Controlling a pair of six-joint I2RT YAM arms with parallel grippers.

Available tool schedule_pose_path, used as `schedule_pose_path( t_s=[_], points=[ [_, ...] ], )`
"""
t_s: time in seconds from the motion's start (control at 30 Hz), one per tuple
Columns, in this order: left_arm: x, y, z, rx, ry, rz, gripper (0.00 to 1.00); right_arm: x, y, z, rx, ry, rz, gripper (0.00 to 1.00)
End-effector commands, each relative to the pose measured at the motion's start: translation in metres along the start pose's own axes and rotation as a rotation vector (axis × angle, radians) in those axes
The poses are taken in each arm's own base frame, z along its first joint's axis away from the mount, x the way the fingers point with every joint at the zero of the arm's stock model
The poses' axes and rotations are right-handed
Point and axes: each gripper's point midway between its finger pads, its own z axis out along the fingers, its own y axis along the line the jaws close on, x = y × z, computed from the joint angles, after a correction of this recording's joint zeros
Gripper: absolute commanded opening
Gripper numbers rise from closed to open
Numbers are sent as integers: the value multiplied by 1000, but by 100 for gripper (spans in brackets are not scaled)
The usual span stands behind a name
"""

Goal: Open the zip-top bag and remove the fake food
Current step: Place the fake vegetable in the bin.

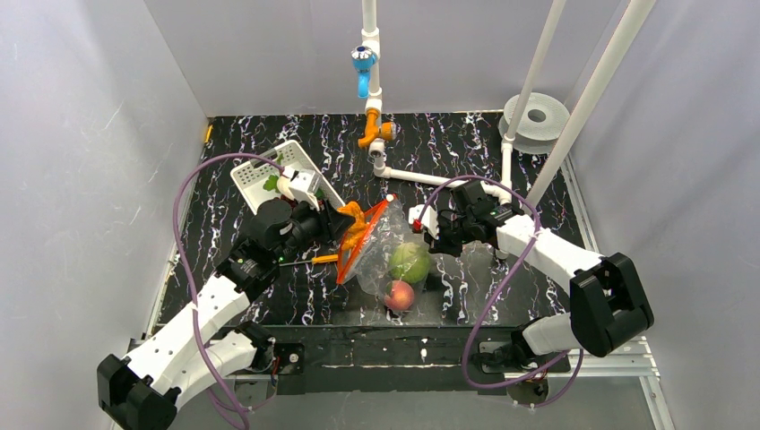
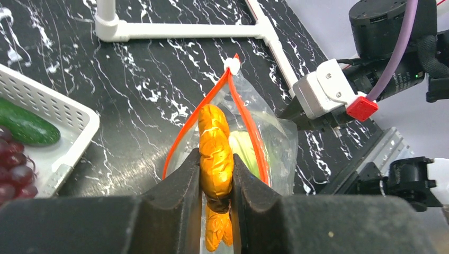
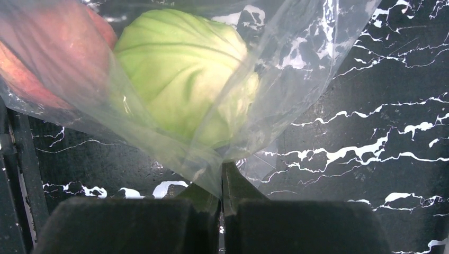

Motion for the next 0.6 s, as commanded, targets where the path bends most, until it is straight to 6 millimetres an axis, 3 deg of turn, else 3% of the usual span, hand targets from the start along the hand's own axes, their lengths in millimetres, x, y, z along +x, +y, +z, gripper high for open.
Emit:
schedule_pose_path(
  t_s=[0.0, 0.57],
  points=[
    [-21, -2, 2, 37, -105, 134, 0, -17, -4, -9, 15, -50, -52, 4],
    [-54, 20, -22, -90, -237, 256, 0, -18, -4, -10, 12, -54, -50, 5]
  ],
)
